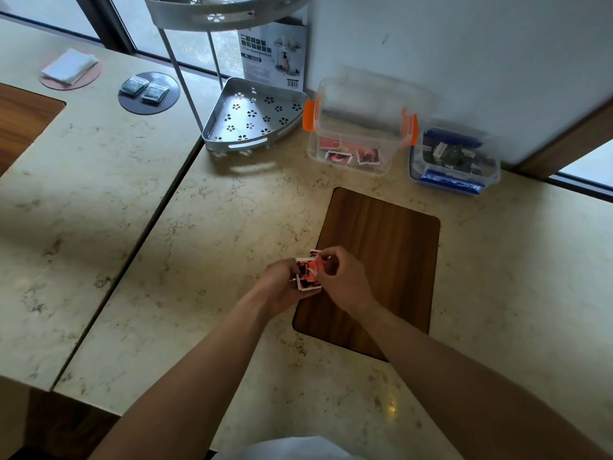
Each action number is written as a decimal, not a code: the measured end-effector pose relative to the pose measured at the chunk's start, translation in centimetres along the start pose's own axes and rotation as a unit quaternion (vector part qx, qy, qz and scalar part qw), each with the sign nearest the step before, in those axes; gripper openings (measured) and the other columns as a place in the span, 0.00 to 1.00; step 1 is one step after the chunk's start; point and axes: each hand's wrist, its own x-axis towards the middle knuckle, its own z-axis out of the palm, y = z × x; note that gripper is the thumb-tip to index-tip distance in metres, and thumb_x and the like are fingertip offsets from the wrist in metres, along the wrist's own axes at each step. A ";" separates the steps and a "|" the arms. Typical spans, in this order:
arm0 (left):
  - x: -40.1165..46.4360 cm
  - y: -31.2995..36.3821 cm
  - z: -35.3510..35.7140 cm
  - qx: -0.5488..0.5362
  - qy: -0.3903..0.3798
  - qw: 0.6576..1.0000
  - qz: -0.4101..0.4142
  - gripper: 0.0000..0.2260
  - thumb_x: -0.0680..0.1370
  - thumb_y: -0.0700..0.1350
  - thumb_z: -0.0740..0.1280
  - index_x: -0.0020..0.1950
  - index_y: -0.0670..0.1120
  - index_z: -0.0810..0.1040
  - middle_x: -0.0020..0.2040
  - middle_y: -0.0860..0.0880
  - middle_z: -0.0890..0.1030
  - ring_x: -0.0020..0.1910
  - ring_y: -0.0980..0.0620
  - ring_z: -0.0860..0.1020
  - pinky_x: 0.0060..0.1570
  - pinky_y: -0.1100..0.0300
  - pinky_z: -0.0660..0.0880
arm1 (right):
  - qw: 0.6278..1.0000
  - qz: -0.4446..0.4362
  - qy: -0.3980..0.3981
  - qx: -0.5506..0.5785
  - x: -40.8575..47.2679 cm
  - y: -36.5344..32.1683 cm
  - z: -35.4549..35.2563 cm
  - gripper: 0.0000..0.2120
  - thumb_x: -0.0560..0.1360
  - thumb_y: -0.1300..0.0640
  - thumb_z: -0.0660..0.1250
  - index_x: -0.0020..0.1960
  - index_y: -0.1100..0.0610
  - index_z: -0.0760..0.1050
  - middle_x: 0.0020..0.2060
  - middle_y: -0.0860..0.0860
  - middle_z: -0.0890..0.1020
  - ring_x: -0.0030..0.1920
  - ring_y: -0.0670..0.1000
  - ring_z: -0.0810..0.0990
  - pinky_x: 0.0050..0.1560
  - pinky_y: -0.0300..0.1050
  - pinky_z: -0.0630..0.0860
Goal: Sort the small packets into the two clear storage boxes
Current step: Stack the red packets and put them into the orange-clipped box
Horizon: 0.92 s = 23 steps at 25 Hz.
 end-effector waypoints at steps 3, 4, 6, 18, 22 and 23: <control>-0.5 0.3 0.1 -0.021 -0.012 1.000 -0.001 0.20 0.73 0.35 0.54 0.63 0.35 0.73 0.53 0.36 0.83 0.50 0.41 0.82 0.49 0.46 0.79 | 0.997 -0.001 -0.068 0.031 -0.1 -1.0 1.0 0.15 0.73 0.55 0.73 0.59 0.51 0.78 0.47 0.44 0.82 0.45 0.41 0.80 0.44 0.30 0.75; -0.5 0.5 -0.1 -0.022 -0.009 1.000 0.003 0.21 0.72 0.36 0.54 0.63 0.35 0.74 0.55 0.36 0.83 0.50 0.41 0.83 0.49 0.47 0.79 | 0.995 -0.004 -0.088 0.038 0.0 -1.1 1.3 0.15 0.73 0.56 0.73 0.60 0.52 0.78 0.46 0.43 0.82 0.45 0.40 0.80 0.44 0.30 0.76; -0.3 0.8 -0.7 -0.023 -0.008 1.000 0.015 0.24 0.72 0.36 0.55 0.67 0.33 0.72 0.61 0.33 0.81 0.56 0.37 0.82 0.51 0.45 0.80 | 0.992 0.016 -0.096 0.084 0.5 -1.2 1.7 0.13 0.74 0.60 0.70 0.58 0.52 0.80 0.47 0.45 0.83 0.47 0.41 0.82 0.48 0.35 0.79; 0.3 1.1 -2.8 -0.021 0.021 1.000 0.008 0.18 0.78 0.32 0.55 0.66 0.35 0.72 0.55 0.34 0.80 0.49 0.37 0.82 0.35 0.50 0.83 | 0.987 0.078 -0.055 -0.128 2.7 1.6 1.2 0.19 0.78 0.57 0.69 0.68 0.50 0.72 0.61 0.54 0.66 0.50 0.49 0.74 0.51 0.35 0.72; 0.8 1.0 -3.0 -0.036 0.001 0.999 0.006 0.19 0.77 0.32 0.54 0.66 0.35 0.72 0.59 0.31 0.79 0.56 0.34 0.80 0.55 0.40 0.79 | 0.990 0.074 -0.003 -0.121 2.4 2.4 0.1 0.07 0.75 0.57 0.72 0.49 0.54 0.75 0.51 0.51 0.74 0.43 0.45 0.75 0.37 0.30 0.66; 0.8 0.9 -2.9 -0.033 0.003 0.999 0.007 0.18 0.77 0.31 0.53 0.64 0.36 0.73 0.57 0.32 0.80 0.55 0.35 0.81 0.56 0.40 0.79 | 0.990 0.082 0.018 -0.115 2.4 2.5 -0.2 0.05 0.75 0.57 0.72 0.47 0.54 0.76 0.48 0.50 0.77 0.43 0.46 0.76 0.36 0.31 0.65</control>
